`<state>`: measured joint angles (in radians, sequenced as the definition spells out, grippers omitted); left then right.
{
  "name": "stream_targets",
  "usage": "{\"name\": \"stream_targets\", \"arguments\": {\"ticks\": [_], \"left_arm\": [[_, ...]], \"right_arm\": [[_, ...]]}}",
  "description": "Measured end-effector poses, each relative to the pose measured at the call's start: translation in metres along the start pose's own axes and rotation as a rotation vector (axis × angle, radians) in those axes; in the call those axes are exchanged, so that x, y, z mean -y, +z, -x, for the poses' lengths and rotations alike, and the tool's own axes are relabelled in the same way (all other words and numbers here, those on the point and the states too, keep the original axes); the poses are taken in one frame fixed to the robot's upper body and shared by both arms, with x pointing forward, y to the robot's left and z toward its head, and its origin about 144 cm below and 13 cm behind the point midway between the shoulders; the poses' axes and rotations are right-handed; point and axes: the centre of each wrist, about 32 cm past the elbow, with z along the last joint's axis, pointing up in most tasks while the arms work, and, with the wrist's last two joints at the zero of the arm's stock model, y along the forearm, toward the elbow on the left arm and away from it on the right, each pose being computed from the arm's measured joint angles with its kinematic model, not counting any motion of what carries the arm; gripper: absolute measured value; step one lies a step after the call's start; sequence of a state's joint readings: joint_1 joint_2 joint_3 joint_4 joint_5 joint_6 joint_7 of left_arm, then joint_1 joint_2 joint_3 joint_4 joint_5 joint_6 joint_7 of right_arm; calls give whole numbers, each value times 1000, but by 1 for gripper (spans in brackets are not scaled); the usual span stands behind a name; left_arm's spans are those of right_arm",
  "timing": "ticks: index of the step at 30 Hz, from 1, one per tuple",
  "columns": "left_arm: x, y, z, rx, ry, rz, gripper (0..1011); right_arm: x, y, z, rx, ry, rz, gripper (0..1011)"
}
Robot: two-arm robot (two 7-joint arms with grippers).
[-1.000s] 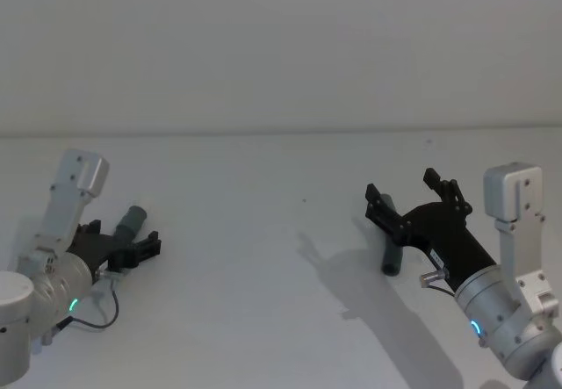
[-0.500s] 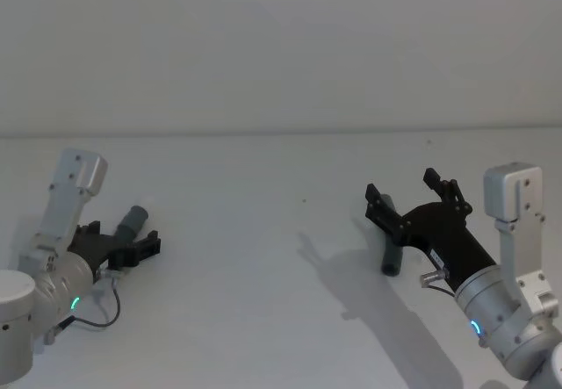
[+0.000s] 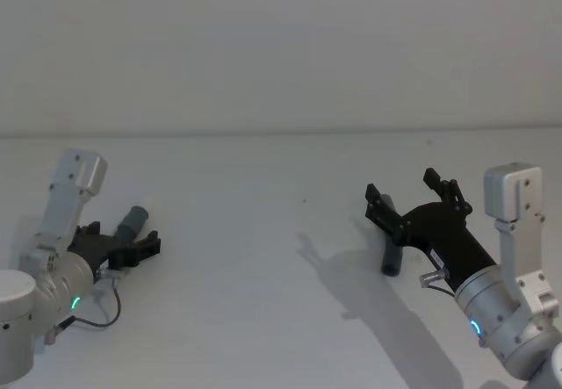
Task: Use both hands to pick up one end of the pipe from the table, align the ends, and insert them.
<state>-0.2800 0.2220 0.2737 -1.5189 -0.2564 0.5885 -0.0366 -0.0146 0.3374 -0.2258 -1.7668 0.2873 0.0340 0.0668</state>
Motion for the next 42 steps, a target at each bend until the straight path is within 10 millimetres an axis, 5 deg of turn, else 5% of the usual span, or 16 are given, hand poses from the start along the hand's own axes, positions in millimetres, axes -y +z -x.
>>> {"name": "stream_targets", "arguments": {"ticks": [10, 25, 42], "left_arm": [[0, 0, 0, -2, 1, -1, 827], [0, 0, 0, -3, 1, -2, 335], [0, 0, 0, -3, 1, -2, 321]], "right_arm": [[0, 0, 0, 0, 0, 0, 1000], [0, 0, 0, 0, 0, 0, 1000], [-9, 10, -2, -52, -73, 92, 1000]]}}
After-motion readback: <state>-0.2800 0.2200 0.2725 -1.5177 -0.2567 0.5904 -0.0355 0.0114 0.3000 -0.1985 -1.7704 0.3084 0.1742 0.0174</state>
